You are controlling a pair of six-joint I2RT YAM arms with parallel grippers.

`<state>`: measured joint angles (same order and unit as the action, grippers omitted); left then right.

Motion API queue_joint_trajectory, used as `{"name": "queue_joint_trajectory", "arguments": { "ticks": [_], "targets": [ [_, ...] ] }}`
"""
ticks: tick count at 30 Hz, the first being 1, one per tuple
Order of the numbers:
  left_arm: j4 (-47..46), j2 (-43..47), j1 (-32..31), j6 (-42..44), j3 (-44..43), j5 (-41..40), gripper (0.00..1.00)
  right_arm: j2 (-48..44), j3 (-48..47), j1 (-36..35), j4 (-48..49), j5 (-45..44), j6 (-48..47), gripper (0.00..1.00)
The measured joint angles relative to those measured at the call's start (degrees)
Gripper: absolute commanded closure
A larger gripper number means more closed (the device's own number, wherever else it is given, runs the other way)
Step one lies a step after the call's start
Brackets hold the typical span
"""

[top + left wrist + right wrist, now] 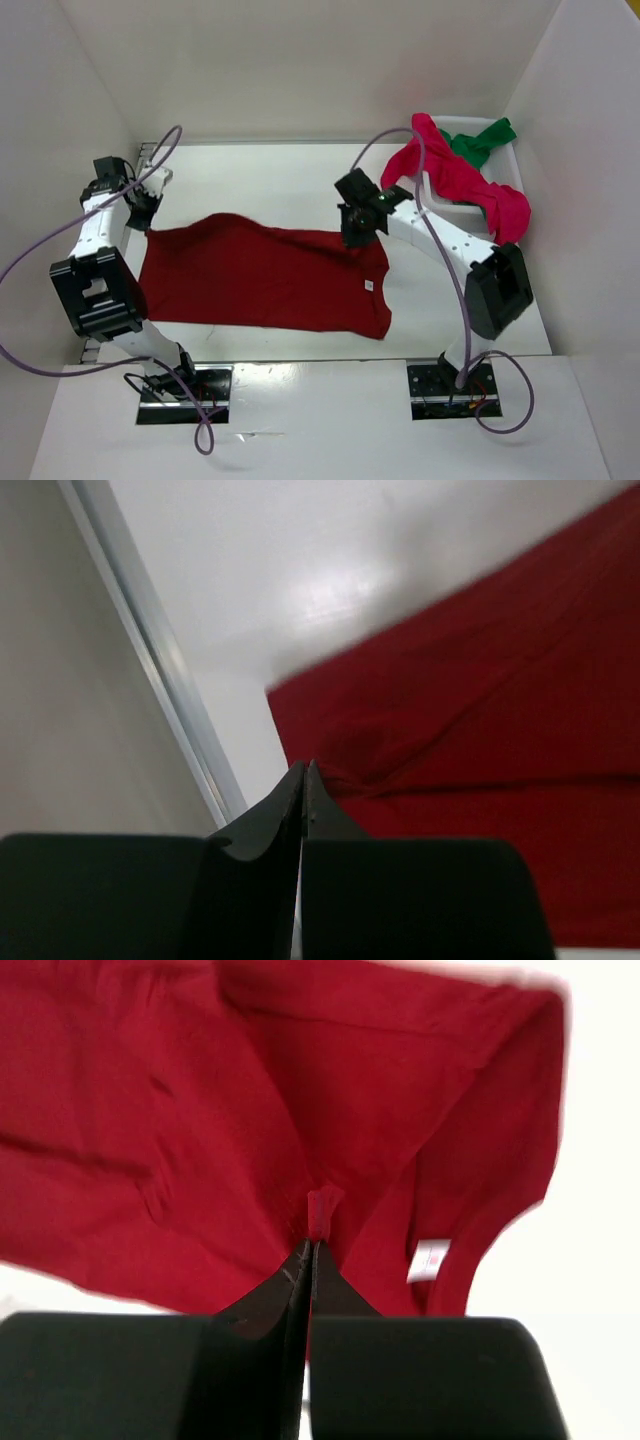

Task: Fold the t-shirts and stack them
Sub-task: Fold the other side of the tshirt into a rectangle

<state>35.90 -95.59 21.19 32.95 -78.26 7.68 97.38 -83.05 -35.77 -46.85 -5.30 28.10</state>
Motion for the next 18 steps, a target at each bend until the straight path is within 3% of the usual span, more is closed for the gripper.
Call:
{"name": "queue_joint_trajectory", "arguments": {
  "ticks": [8, 18],
  "targets": [
    [2.9, 3.0, 5.0, 6.2, 14.8, -7.0, 1.0, -12.6, 21.8, -2.3, 2.9, 3.0, 10.1, 1.0],
    [2.3, 3.9, 7.5, 7.6, 13.0, -9.2, 1.0, -18.1, 23.6, -2.3, 3.5, 3.1, 13.0, 1.0]
  ]
}}
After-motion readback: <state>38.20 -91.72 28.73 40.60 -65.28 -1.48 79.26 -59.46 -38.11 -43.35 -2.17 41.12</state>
